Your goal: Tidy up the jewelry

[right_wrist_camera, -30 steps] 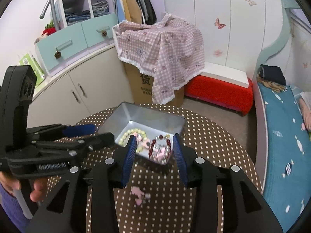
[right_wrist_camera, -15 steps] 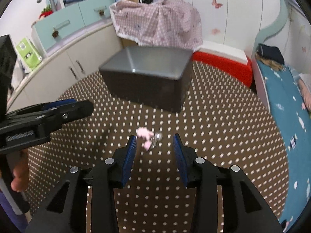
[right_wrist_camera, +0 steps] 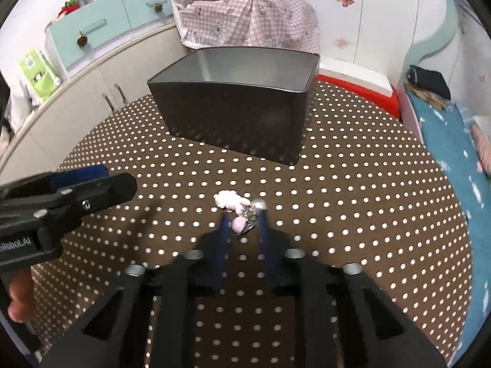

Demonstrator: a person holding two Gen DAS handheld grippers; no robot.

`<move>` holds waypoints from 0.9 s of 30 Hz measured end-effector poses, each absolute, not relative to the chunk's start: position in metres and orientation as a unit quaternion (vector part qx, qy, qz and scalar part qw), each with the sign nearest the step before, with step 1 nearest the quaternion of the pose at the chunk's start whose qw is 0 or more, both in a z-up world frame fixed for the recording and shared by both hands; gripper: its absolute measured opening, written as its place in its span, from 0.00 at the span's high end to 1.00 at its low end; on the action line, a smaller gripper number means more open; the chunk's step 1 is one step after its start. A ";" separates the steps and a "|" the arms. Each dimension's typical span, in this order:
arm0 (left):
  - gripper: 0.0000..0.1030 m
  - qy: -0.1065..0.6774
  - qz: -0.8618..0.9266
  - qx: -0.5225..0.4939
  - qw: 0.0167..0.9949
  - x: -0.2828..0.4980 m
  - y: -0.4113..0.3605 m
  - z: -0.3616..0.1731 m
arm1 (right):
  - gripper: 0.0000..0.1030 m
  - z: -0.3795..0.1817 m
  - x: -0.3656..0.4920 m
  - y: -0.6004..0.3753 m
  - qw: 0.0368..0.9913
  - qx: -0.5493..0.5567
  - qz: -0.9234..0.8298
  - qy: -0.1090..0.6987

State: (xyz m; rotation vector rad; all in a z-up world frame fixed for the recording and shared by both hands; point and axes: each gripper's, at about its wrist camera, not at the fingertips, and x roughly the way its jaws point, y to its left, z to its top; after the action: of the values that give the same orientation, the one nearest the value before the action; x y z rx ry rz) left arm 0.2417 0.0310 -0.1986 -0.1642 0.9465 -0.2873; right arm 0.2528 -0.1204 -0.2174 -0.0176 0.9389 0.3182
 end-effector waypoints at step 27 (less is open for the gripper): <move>0.43 0.471 -0.200 -0.048 0.858 0.253 -0.052 -0.207 | 0.84 -0.163 0.239 -0.222 0.900 0.067 0.163 0.400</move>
State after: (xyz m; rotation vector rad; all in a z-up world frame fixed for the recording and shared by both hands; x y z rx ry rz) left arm 0.2526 -0.0525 -0.2069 -0.1002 0.9885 -0.4194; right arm 0.2386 -0.2223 -0.1629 0.1380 0.8273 0.3381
